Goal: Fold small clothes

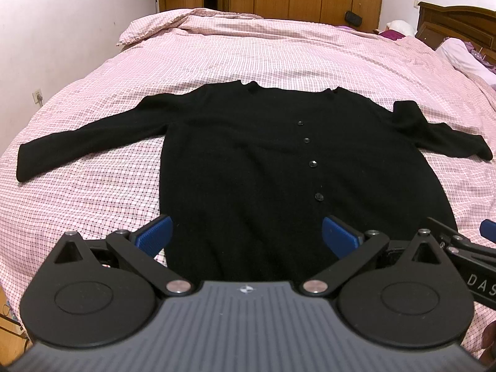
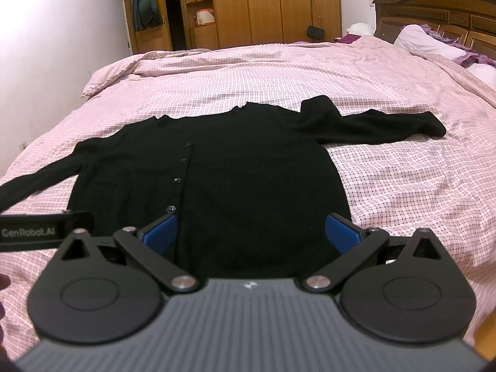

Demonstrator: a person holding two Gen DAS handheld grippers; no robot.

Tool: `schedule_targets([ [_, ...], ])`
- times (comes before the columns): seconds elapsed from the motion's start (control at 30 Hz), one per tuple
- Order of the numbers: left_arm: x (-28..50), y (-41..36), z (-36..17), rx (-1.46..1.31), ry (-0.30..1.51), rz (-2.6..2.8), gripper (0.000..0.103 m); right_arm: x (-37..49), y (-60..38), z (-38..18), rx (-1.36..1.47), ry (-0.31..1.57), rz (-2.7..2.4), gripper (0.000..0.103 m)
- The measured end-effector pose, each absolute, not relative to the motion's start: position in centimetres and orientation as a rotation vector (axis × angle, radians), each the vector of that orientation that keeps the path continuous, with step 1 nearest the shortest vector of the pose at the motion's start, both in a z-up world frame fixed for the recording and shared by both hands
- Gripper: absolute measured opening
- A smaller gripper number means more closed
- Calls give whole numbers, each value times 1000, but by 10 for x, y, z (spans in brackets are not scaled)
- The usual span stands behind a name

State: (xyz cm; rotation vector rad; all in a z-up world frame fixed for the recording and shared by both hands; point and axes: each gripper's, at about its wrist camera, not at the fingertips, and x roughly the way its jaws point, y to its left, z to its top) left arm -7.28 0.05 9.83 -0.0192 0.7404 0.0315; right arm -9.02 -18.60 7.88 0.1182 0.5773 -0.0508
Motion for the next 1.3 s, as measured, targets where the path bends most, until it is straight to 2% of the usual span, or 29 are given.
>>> schedule_targets([
  [0.77, -51, 3, 93, -19, 780, 30, 103, -75, -194, 72, 133, 602, -20, 103],
  [1.3, 25, -1, 99, -38, 822, 48, 103, -12, -282, 82, 264, 628, -46, 103],
])
